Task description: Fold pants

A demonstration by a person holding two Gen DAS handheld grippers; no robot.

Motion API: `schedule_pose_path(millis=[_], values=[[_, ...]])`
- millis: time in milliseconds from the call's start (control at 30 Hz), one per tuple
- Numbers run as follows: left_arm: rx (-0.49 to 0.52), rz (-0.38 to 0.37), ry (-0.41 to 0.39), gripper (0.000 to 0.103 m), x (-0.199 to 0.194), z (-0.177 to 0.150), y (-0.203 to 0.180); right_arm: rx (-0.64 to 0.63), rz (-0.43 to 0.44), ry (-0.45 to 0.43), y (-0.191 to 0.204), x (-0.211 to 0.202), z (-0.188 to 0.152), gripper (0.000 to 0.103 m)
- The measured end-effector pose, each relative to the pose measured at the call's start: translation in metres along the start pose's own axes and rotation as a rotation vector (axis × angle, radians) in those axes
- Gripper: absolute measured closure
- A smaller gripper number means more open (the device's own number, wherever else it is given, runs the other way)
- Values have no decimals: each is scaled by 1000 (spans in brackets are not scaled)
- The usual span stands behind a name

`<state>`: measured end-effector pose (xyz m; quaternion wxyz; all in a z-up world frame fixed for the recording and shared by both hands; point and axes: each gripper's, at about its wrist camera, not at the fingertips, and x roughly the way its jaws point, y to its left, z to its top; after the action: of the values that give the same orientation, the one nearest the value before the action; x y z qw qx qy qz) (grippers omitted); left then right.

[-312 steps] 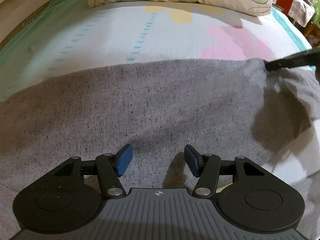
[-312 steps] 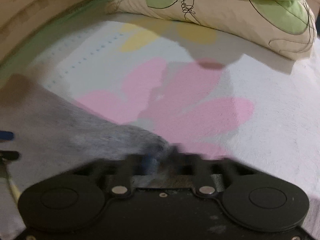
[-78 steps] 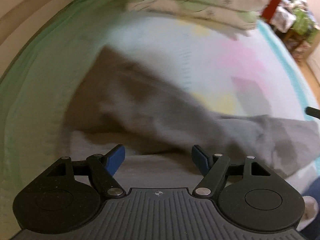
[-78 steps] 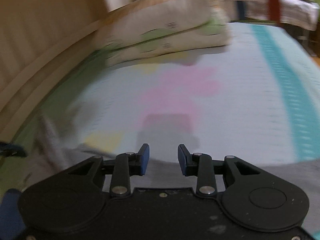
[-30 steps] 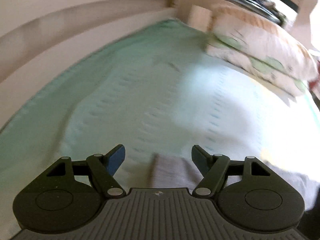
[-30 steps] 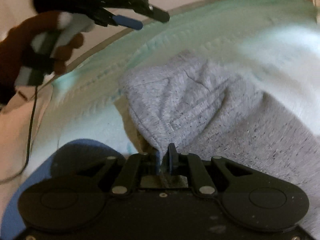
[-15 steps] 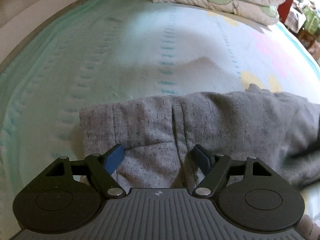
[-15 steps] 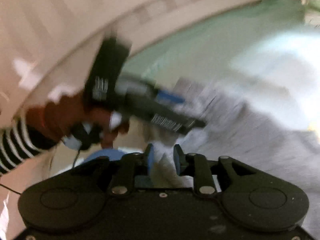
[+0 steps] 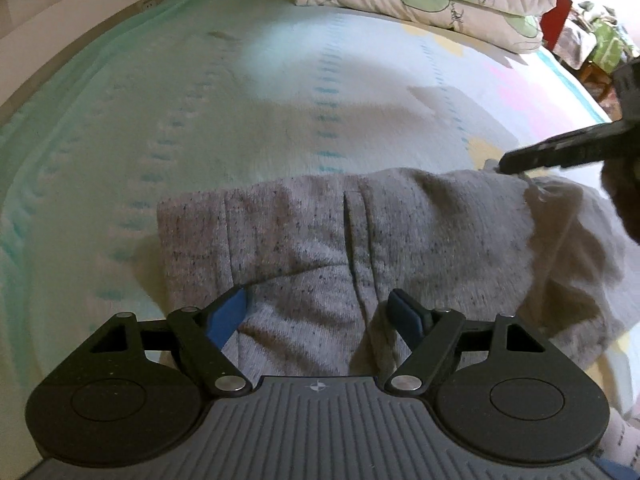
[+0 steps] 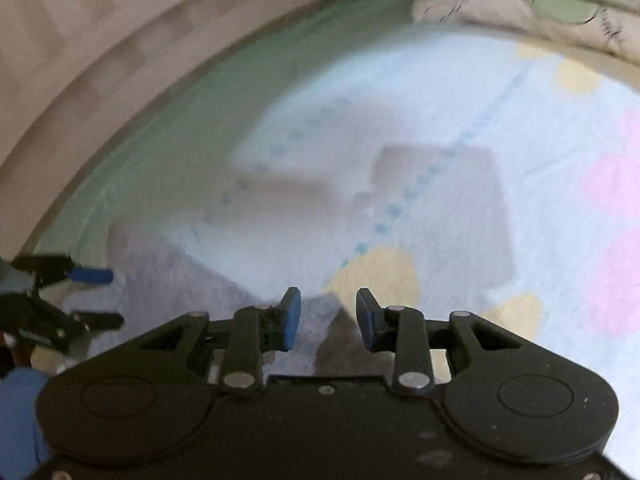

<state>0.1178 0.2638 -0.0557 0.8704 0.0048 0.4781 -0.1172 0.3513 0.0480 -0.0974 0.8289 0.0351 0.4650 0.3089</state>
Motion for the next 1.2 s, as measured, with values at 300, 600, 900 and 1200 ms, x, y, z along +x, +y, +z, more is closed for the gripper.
schedule_pose_path(millis=[300, 600, 900, 1200], values=[[6, 1, 2, 24, 2, 0, -2, -60, 31, 1, 12, 2, -21, 63], [2, -4, -4, 24, 1, -1, -1, -92, 11, 39, 11, 14, -11, 60], [63, 48, -43, 24, -3, -11, -12, -133, -39, -158, 36, -29, -12, 95], [85, 135, -75, 24, 0, 0, -8, -170, -151, -202, 37, -9, 6, 95]])
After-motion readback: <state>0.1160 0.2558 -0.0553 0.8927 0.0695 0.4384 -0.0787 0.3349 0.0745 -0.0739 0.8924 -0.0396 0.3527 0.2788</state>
